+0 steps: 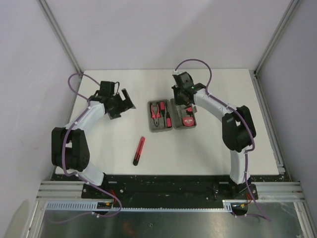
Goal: Pack the tool kit
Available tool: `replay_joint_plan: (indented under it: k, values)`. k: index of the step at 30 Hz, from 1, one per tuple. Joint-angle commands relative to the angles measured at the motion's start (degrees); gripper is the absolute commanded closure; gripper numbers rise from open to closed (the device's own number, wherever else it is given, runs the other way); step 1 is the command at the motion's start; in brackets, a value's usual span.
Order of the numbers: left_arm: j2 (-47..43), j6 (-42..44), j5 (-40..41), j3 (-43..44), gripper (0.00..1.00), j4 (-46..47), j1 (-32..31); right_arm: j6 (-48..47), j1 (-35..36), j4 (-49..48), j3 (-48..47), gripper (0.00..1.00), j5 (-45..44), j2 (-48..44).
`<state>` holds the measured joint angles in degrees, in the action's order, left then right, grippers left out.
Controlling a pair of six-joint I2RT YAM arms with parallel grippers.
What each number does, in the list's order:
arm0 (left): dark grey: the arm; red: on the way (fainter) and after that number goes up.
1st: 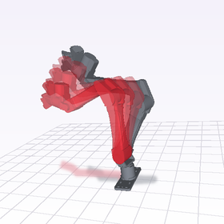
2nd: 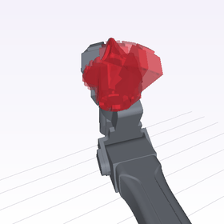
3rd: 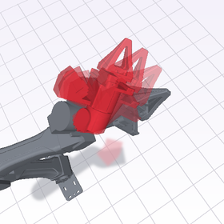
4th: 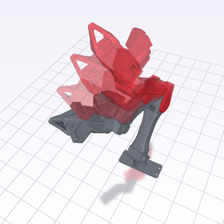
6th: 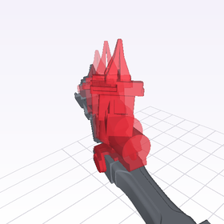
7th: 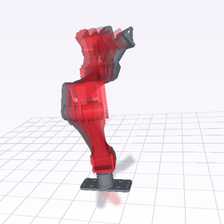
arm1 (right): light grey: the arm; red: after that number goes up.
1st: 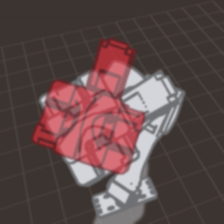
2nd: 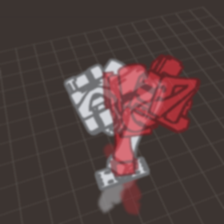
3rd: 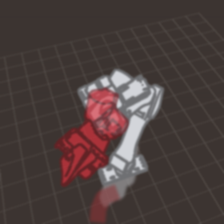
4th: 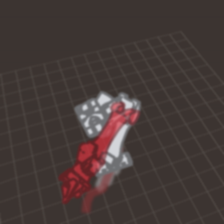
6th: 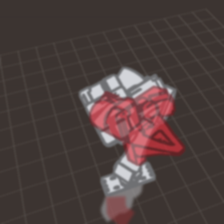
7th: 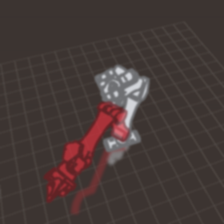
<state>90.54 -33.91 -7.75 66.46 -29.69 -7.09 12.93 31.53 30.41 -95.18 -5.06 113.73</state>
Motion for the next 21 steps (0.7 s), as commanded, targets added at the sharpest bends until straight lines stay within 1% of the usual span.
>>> replay_joint_plan:
  k: [1,4,9,21]
  values:
    - [1.5,1.1,-1.4,4.5,0.01,1.2,-2.2,0.1,-1.4,-3.0,-3.4,1.0,0.6,4.5]
    - [2.9,0.7,-1.7,6.0,0.0,1.2,-3.0,1.2,-2.8,-5.2,-4.3,1.0,1.0,6.2]
    - [4.6,0.3,-2.3,7.6,0.01,1.2,-3.6,0.4,-3.9,-6.3,-6.3,1.0,-0.5,9.2]
    - [6.4,-0.6,-2.4,9.3,0.01,1.3,-4.1,-0.7,-4.7,-8.6,-5.5,1.0,-2.0,10.9]
